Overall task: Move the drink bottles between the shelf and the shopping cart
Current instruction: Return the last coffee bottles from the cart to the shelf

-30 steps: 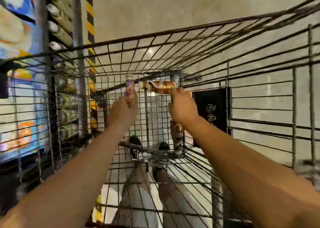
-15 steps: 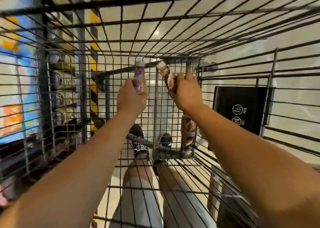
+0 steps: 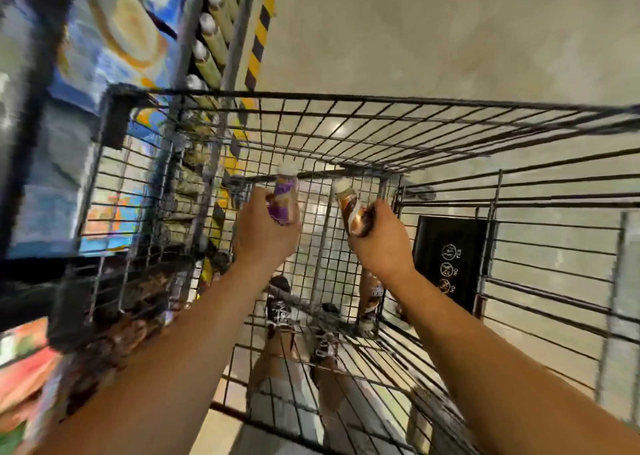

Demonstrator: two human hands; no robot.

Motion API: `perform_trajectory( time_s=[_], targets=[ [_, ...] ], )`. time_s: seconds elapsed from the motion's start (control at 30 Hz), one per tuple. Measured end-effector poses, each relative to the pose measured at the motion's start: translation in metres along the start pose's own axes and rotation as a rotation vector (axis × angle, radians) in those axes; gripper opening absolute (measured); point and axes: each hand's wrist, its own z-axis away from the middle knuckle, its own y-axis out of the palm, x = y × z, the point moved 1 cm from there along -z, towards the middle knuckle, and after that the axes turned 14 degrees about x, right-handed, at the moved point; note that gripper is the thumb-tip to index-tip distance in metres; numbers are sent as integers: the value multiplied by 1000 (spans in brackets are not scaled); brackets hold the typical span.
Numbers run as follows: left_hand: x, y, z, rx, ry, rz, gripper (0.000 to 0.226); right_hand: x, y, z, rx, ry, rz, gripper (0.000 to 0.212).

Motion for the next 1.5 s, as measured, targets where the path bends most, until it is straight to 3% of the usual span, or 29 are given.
perform_trajectory(
  time_s=[0.1, 0.37, 0.57, 0.7, 1.03, 1.5],
  targets=[
    [-27, -28, 47, -58, 47, 94, 52, 35, -26, 40, -48, -116, -87, 35],
    [-86, -123, 191, -285, 292, 370, 46, 150, -89, 165, -76, -458, -244, 49],
    [-112, -197, 303, -606, 378, 345, 63, 238, -123, 264, -97, -727, -310, 49],
    [-119, -238, 378, -756, 460, 370, 61, 289, -133, 325, -34, -904, -355, 48],
    [-102, -310, 544, -1095, 544, 324, 59, 382, -112, 455, -4, -1243, -375, 50],
    [-36, -366, 735, -1367, 426, 241, 54, 467, -34, 604, 332, -1509, -344, 47]
  ],
)
